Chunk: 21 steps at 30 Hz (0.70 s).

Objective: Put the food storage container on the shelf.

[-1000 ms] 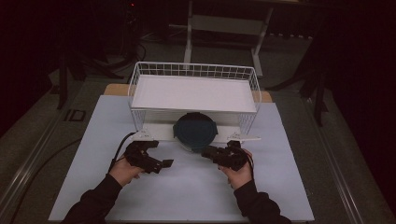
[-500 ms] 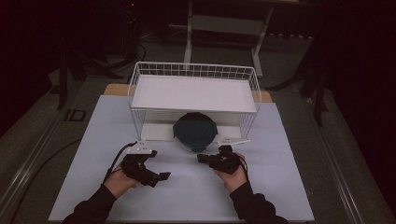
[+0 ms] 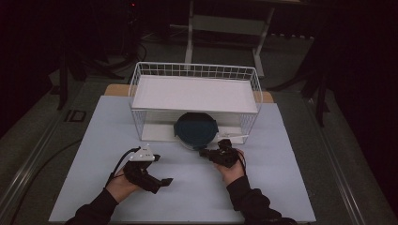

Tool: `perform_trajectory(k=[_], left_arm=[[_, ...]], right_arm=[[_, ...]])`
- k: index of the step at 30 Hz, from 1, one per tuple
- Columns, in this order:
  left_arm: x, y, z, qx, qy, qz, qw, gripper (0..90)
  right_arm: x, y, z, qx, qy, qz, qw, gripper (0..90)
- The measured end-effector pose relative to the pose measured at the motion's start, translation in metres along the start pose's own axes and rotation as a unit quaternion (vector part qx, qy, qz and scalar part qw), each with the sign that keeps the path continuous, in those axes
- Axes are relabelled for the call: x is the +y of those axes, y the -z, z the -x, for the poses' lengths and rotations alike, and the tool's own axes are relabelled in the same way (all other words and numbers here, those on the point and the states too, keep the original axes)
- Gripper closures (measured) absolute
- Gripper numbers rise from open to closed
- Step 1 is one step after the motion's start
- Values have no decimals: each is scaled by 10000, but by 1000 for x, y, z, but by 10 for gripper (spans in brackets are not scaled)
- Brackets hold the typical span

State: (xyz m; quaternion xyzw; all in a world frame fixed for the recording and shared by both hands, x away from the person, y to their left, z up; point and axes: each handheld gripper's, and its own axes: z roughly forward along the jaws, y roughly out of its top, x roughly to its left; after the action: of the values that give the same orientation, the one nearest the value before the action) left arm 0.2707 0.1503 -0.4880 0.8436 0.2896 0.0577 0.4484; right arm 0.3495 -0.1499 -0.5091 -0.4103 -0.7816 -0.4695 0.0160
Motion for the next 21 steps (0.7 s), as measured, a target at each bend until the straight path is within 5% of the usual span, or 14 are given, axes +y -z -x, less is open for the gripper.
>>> perform_trajectory(k=[21], left_arm=[[0, 6, 4, -71, -56, 242, 9997, 4]], right_arm=[[31, -30, 15, -150, -240, 260, 9993, 899]])
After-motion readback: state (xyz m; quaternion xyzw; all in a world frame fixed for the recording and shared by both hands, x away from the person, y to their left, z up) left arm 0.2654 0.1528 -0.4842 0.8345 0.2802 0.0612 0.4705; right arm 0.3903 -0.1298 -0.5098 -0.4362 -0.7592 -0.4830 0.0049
